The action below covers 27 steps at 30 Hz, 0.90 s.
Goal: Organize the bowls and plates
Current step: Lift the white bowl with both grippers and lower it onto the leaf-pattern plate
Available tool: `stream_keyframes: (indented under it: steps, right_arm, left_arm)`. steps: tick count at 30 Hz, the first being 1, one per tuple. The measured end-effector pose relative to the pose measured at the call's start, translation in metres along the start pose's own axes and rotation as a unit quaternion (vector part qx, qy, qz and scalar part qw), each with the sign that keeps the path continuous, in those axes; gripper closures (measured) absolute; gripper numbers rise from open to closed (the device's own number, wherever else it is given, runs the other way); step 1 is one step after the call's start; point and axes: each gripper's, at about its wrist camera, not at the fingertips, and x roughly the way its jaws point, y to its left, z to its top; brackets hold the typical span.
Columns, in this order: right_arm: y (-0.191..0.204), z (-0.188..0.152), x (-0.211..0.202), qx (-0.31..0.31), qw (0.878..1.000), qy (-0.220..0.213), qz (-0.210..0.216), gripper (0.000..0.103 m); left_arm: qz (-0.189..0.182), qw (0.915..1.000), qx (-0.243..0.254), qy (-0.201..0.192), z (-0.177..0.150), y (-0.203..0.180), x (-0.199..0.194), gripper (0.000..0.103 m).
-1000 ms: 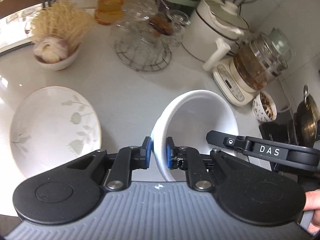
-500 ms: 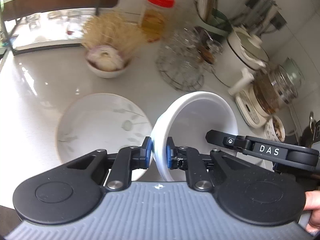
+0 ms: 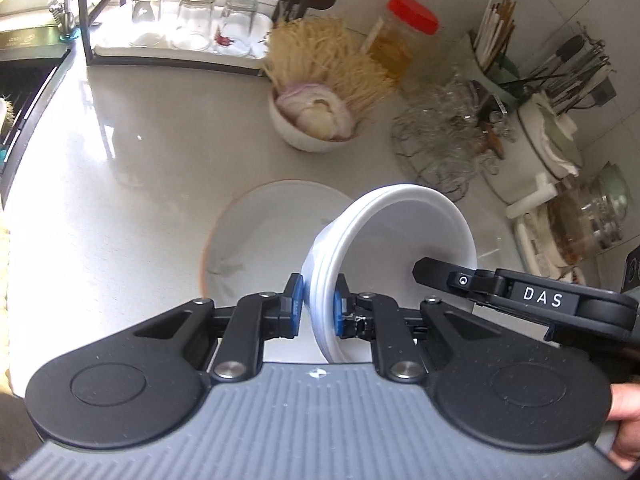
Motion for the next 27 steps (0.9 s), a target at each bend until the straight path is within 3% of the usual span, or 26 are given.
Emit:
stream_keyframes:
  steps: [13,27]
  right_arm:
    - [-0.009,0.004,0.054,-0.002,0.998,0.032,-0.056,0.086]
    - [-0.015,0.008,0.069,0.000,0.996,0.058,-0.063,0.084]
  left_arm:
    - [-0.006,0.9984,-0.033,0.045,0.002,0.029,0.063,0.087]
    - [0.000,0.9987,-0.024,0.045,0.010,0.028,0.079,0.087]
